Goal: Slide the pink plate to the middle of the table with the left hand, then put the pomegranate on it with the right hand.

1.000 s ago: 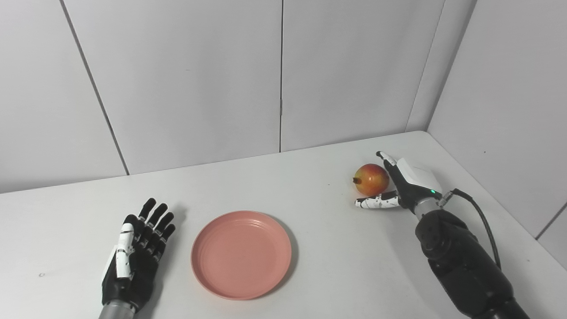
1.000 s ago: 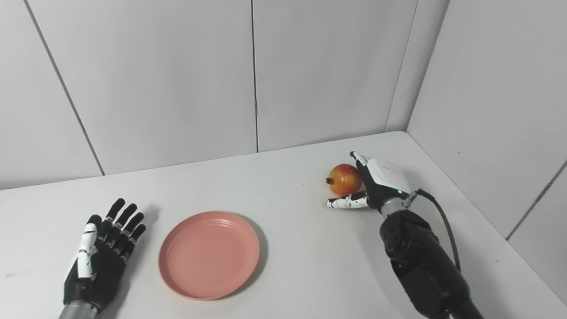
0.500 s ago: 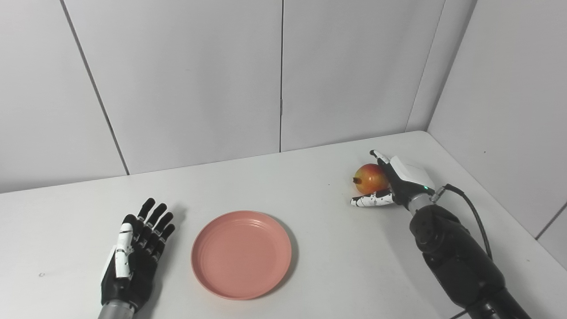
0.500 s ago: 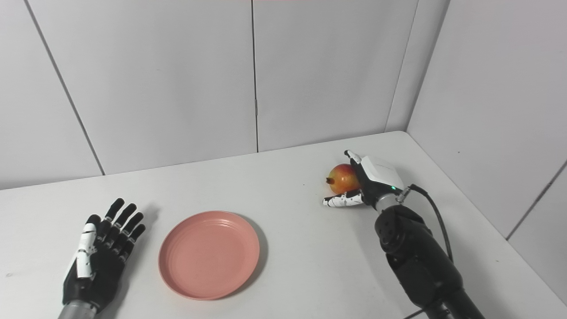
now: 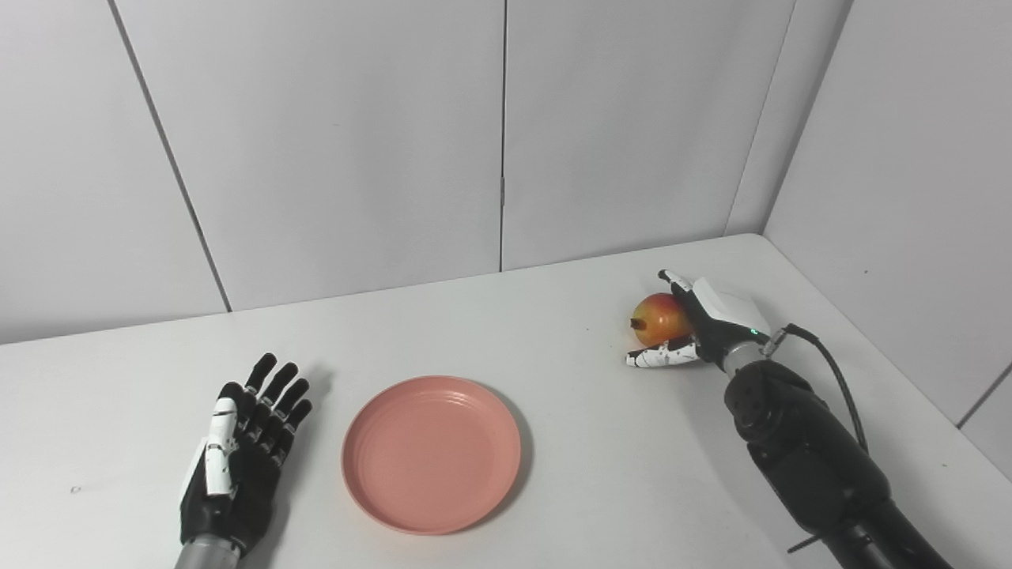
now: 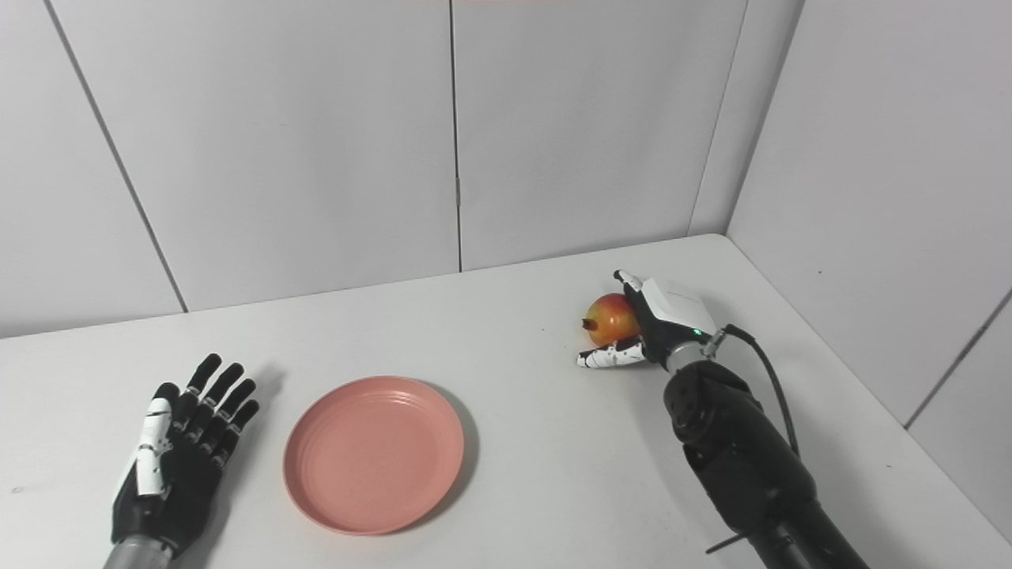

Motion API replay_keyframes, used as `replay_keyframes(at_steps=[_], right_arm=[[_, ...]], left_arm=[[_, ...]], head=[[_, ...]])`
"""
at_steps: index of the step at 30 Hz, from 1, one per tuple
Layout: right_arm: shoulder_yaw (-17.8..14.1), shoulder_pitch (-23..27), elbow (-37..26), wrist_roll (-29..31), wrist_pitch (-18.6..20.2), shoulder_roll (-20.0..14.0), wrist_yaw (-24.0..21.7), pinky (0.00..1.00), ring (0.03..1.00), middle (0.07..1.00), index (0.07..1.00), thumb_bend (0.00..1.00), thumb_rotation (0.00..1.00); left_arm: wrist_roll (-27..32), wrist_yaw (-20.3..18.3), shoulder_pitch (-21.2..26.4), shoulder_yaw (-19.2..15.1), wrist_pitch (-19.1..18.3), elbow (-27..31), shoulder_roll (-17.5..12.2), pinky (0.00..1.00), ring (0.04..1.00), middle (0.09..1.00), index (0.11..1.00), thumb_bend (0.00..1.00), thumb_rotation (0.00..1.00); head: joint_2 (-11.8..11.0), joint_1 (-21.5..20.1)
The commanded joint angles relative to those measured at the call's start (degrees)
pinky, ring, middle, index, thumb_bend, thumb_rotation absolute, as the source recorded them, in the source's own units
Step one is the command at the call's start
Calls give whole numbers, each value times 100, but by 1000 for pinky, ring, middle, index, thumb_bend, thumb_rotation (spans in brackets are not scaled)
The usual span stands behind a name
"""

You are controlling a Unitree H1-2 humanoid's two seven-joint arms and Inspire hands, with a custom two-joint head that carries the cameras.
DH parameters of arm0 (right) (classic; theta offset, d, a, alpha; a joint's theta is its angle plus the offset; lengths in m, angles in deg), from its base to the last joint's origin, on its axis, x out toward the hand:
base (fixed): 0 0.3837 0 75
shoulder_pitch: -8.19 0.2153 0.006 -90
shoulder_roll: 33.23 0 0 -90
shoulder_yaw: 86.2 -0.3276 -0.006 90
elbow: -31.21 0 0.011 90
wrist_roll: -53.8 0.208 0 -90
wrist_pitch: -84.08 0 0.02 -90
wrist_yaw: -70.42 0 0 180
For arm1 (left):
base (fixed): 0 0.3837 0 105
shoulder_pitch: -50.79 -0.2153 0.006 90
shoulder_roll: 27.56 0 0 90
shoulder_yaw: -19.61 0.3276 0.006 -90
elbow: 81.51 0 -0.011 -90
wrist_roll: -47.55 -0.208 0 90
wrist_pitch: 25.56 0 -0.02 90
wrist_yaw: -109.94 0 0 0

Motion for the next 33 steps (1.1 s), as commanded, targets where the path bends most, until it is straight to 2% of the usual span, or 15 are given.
replay_keyframes(at_steps=[1, 14, 15, 18, 21, 24, 27, 30, 31, 32, 33], right_arm=[[-27, 277, -9, 41, -221, -175, 136, 797, 895, 928, 926, 1000, 422], [-78, 329, 145, 360, -520, -102, 543, 745, 829, 875, 890, 989, 387], [-91, 328, 180, 382, -631, -96, 660, 745, 829, 875, 890, 988, 387], [-169, 320, 285, 498, -969, -57, 981, 714, 784, 814, 806, 910, 238], [-307, 327, 382, 723, -1163, 39, 1172, 655, 718, 748, 735, 844, 148], [-405, 344, 472, 876, -1289, 121, 1301, 621, 683, 718, 709, 823, 127], [-519, 372, 616, 1049, -1479, 241, 1496, 504, 572, 621, 630, 767, 78], [-531, 401, 736, 1070, -1613, 294, 1644, 477, 547, 597, 609, 753, 65], [-528, 416, 790, 1064, -1661, 317, 1710, 467, 528, 564, 550, 638, 98], [-502, 429, 831, 1030, -1691, 325, 1762, 461, 516, 543, 513, 567, 118], [-470, 438, 864, 994, -1717, 322, 1793, 479, 536, 538, 500, 543, 124]], left_arm=[[-39, 46, -67, -1, -177, -6, -35, 960, 935, 936, 930, 344, 1000], [-5, 25, -72, -6, -179, -8, -38, 964, 938, 939, 930, 358, 1000], [-5, 30, -70, -8, -188, -3, -38, 964, 938, 939, 930, 358, 1000], [-9, 14, -66, -3, -169, -11, -46, 959, 932, 934, 927, 357, 1000], [-13, 8, -66, 4, -166, -9, -49, 960, 934, 935, 927, 361, 1000], [-22, 15, -68, 10, -174, 2, -48, 961, 934, 935, 927, 362, 1000], [-24, 32, -69, 9, -195, 14, -44, 965, 939, 940, 933, 359, 1000], [-24, 24, -65, 5, -173, -11, -45, 966, 940, 941, 935, 358, 1000], [-23, 14, -61, 5, -156, -29, -47, 965, 939, 939, 933, 361, 1000], [-24, 5, -59, 5, -138, -44, -49, 965, 938, 938, 933, 363, 1000], [-29, 18, -57, 2, -139, -49, -43, 964, 937, 938, 932, 364, 1000]], head=[[3, 0], [48, 30], [66, 30], [69, 27], [73, 25], [81, 36], [84, 41], [93, 46], [93, 46], [94, 45], [95, 48]])
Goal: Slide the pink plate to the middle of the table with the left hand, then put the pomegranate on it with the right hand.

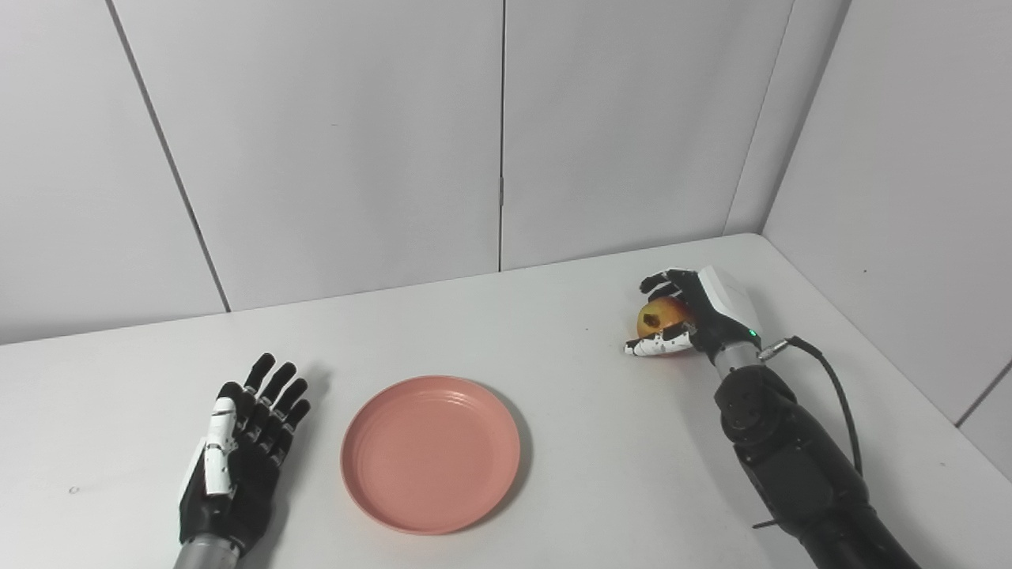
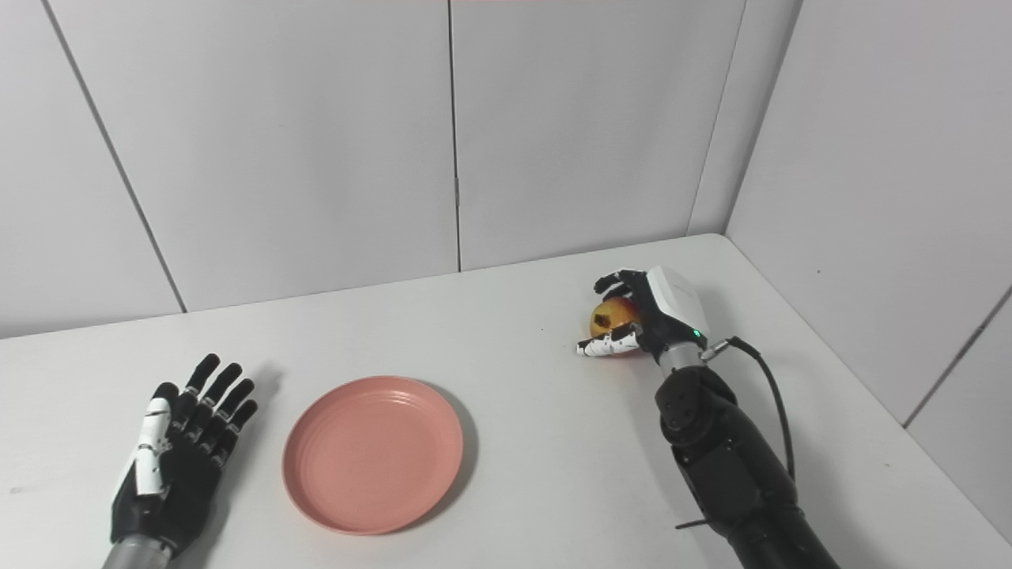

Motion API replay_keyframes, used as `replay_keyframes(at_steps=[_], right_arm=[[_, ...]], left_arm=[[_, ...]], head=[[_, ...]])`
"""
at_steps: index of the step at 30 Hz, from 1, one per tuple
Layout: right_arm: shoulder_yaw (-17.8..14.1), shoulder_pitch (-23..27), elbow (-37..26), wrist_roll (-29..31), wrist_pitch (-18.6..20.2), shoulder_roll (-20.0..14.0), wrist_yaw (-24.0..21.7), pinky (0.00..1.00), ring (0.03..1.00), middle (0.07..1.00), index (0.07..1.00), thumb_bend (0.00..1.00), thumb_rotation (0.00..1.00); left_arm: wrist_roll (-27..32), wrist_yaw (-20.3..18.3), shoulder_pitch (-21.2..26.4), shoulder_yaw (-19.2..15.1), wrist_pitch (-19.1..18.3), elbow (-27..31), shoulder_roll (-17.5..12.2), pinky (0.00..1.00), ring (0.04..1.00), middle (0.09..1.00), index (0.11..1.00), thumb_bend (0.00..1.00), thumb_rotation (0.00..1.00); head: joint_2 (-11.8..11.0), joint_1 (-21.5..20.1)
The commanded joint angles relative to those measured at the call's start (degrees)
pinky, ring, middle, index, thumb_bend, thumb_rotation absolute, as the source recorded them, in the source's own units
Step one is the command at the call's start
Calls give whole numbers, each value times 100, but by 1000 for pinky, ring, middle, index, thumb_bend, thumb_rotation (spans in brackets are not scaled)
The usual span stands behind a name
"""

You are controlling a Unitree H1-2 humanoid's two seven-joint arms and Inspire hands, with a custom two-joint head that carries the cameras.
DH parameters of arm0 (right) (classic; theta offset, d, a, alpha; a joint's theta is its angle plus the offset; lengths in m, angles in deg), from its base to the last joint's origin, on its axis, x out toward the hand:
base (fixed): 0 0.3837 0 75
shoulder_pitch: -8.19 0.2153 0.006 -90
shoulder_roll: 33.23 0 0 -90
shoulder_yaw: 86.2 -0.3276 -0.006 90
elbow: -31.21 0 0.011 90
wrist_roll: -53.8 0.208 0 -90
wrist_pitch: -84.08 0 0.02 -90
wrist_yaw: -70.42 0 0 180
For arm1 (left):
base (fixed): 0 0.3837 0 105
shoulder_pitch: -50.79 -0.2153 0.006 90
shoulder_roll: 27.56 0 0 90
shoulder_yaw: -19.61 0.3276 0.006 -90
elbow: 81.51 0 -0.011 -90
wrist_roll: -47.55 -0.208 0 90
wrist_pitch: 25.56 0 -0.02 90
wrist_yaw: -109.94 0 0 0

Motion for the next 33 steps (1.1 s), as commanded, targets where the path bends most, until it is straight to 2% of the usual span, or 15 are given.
replay_keyframes(at_steps=[1, 3, 6, 8, 9, 13, 19, 22, 25, 33], right_arm=[[-6, 277, -76, -57, -337, -132, 210, 438, 500, 485, 499, 533, 32], [29, 272, -87, -99, -295, -142, 220, 385, 451, 455, 511, 528, 10], [20, 263, -125, -104, -214, -135, 231, 357, 425, 441, 517, 526, 1], [-13, 244, -212, -95, -100, -122, 215, 424, 508, 525, 470, 522, 0], [-22, 237, -242, -93, -66, -120, 206, 427, 513, 537, 465, 522, 0], [-41, 193, -386, -122, 48, -128, 182, 389, 475, 505, 478, 527, 0], [-153, 147, -621, -64, 99, -120, 163, 391, 478, 508, 472, 528, 0], [-176, 143, -777, -89, 208, -119, 108, 422, 514, 529, 459, 524, 0], [-172, 144, -1014, -133, 288, -147, 60, 354, 430, 451, 517, 525, 0], [-124, 149, -1592, -239, 405, -56, -80, 358, 428, 448, 529, 524, 0]], left_arm=[[-34, 16, -57, -2, -132, -48, -36, 956, 930, 932, 927, 365, 1000], [-26, 10, -52, -2, -132, -51, -34, 955, 930, 932, 928, 365, 1000], [-28, 11, -47, 1, -136, -48, -33, 959, 933, 936, 932, 361, 1000], [-25, 26, -45, -2, -157, -38, -26, 955, 930, 934, 930, 363, 1000], [-19, 24, -44, -5, -158, -40, -25, 957, 931, 935, 931, 363, 1000], [-18, -18, -44, -1, -93, -80, -31, 959, 931, 935, 930, 363, 1000], [-15, 3, -43, -1, -126, -71, -25, 961, 936, 939, 932, 368, 1000], [-5, -20, -32, -2, -98, -103, -21, 966, 937, 940, 934, 368, 1000], [-48, 9, -24, 17, -82, -114, -4, 956, 928, 932, 924, 367, 1000], [-83, 33, -19, 56, -40, -140, 41, 952, 927, 931, 926, 369, 1000]], head=[[7, 4], [6, 9], [6, 10], [7, 14], [7, 14], [12, 30], [5, 40], [-12, 61], [-23, 89], [-44, 228]])
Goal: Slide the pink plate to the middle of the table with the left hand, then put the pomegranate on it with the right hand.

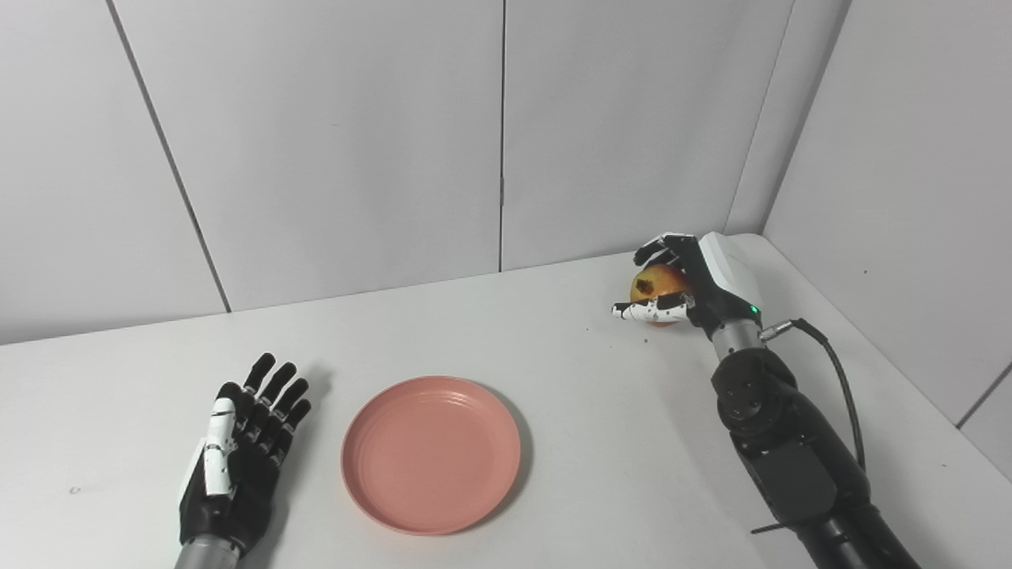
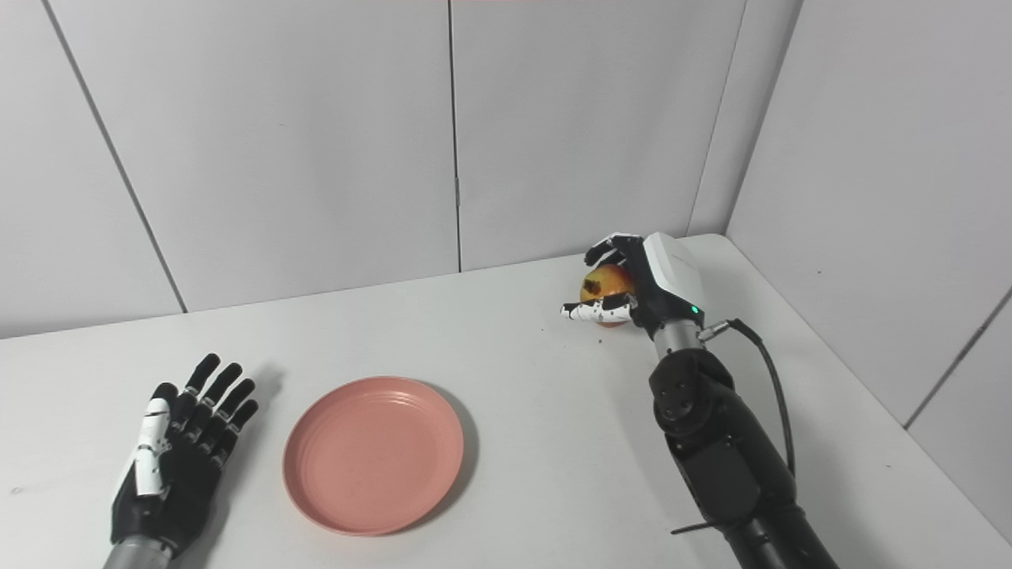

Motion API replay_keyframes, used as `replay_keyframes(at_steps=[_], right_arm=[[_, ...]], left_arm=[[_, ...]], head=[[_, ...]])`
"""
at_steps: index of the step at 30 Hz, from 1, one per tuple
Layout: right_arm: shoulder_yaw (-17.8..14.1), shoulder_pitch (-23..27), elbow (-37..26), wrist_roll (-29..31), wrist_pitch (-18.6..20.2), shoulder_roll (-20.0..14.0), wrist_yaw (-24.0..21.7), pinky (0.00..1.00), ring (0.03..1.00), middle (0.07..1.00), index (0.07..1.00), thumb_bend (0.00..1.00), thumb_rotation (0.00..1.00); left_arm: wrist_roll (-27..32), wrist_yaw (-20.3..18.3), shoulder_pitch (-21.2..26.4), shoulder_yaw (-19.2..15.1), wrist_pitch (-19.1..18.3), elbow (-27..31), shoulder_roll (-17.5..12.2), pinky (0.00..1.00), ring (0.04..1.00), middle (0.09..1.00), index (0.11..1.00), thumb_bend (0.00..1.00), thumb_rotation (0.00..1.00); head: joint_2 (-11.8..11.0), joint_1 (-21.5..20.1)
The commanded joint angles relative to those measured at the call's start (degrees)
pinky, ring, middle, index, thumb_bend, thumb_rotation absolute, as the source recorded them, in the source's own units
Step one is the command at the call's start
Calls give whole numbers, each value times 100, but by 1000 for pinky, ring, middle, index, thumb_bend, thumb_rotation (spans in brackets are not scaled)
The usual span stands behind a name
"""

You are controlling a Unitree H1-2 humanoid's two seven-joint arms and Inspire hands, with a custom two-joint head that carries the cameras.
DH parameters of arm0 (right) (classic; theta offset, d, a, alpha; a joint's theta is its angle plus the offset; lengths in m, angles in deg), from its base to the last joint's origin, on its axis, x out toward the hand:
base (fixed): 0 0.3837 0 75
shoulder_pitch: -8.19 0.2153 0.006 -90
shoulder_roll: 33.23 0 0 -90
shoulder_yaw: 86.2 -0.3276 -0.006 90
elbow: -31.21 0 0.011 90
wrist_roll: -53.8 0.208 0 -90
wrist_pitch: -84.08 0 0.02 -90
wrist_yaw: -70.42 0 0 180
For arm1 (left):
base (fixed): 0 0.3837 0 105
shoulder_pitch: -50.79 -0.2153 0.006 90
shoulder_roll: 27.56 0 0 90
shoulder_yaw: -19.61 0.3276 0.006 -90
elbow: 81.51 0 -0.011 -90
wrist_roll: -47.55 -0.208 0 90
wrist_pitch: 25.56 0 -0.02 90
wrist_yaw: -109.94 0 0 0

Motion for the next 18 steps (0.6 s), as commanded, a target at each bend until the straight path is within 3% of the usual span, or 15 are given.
replay_keyframes(at_steps=[1, 18], right_arm=[[-27, 220, -305, -68, 62, -52, -4, 359, 428, 448, 529, 524, 0], [514, 290, -1313, -425, 4, 680, -400, 352, 425, 451, 527, 524, 0]], left_arm=[[-86, 32, -23, 30, -74, -116, 21, 953, 927, 931, 927, 371, 1000], [-242, 198, -74, 104, -91, 27, 189, 934, 919, 925, 921, 390, 1000]], head=[[-2, 52], [-15, 382]])
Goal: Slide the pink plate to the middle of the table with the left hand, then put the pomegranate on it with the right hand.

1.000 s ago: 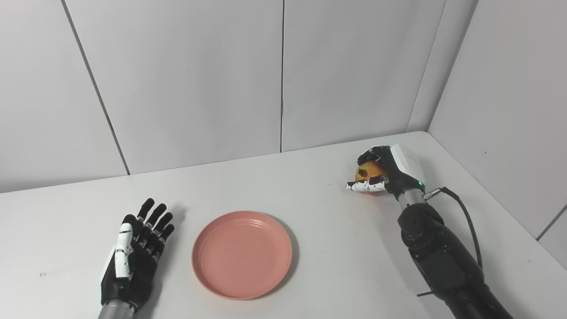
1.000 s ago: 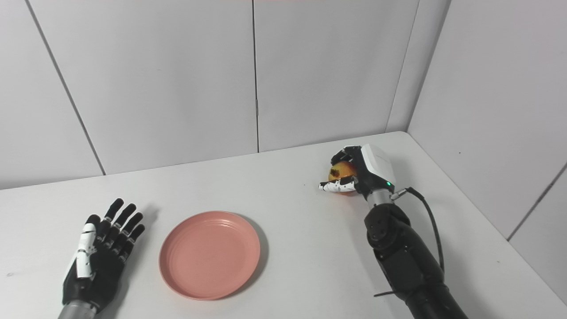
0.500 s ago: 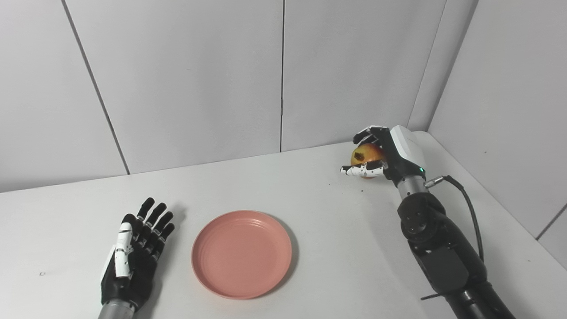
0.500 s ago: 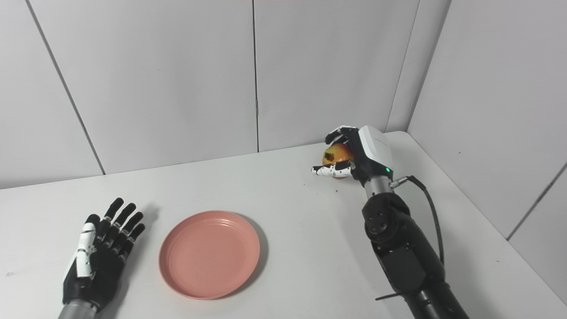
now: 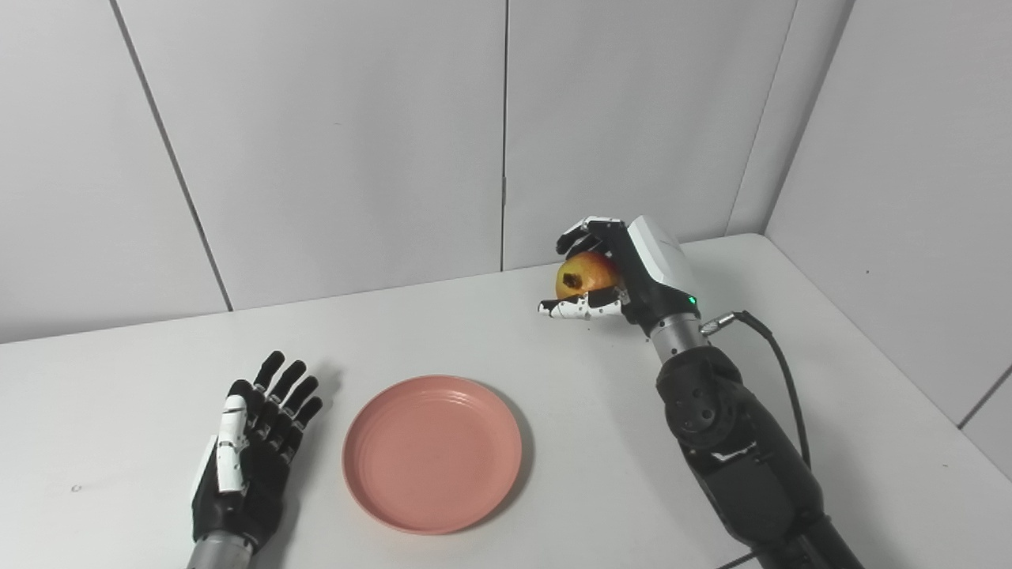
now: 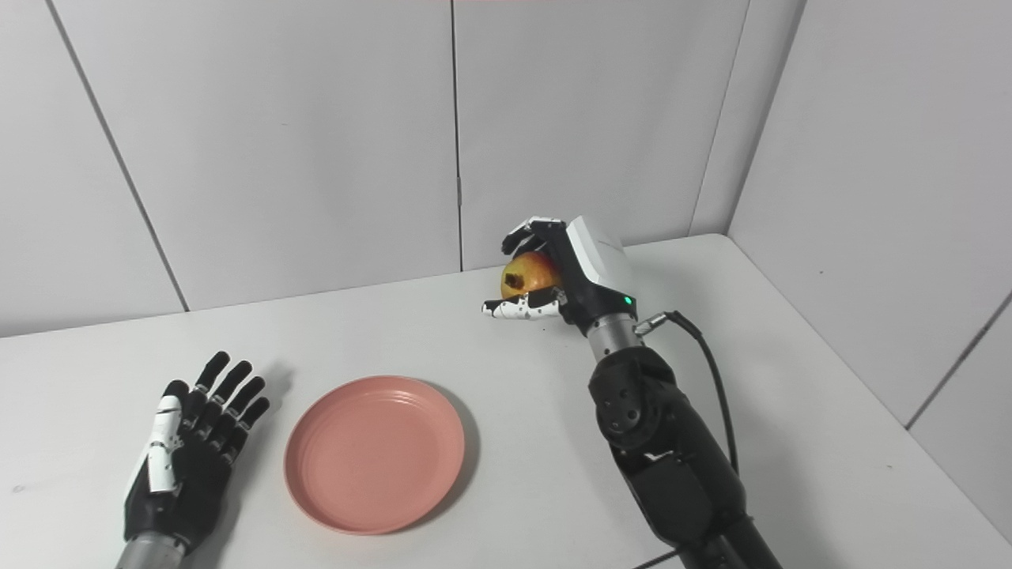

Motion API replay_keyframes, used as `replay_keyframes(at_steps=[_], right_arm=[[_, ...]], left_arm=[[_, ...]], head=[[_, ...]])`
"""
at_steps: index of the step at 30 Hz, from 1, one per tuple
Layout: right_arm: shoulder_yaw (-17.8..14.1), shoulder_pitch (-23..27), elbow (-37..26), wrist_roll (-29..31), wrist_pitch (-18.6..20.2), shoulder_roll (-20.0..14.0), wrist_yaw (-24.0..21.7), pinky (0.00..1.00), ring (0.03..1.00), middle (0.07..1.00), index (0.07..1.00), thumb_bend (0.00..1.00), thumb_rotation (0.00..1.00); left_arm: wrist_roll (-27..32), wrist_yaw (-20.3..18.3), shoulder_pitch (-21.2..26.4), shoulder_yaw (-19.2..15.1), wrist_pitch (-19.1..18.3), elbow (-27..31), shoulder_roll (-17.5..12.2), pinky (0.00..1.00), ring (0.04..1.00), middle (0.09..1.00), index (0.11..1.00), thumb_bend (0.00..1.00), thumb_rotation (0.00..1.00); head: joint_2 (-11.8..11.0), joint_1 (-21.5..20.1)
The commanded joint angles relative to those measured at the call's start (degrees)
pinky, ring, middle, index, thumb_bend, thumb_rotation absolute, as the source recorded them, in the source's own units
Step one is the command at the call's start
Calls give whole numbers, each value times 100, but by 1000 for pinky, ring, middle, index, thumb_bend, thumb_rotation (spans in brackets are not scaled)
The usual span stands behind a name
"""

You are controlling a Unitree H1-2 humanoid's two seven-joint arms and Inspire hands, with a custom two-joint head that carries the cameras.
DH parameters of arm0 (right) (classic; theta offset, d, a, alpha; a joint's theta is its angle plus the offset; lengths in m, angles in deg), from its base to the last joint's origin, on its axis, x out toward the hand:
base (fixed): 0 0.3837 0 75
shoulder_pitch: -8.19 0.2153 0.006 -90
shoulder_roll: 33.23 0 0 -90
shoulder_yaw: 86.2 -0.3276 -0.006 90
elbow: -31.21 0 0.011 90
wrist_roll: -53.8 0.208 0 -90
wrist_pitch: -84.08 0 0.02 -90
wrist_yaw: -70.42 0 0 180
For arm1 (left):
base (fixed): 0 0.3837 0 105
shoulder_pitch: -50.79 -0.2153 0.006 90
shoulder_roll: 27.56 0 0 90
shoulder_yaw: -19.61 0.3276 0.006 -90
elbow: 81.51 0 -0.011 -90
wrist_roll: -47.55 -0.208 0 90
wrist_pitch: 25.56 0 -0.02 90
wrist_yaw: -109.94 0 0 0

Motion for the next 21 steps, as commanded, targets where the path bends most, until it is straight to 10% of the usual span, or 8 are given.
replay_keyframes(at_steps=[1, 21], right_arm=[[-28, 247, -243, -64, -75, -6, 31, 350, 424, 450, 528, 524, 0], [821, 242, -139, -458, -345, 811, 23, 368, 421, 455, 519, 526, 1]], left_arm=[[-116, 76, -72, 47, -107, -10, 30, 934, 919, 926, 921, 390, 1000], [-498, 464, -150, 188, -224, 263, 311, 903, 901, 903, 895, 414, 1000]], head=[[5, 25], [64, 732]])
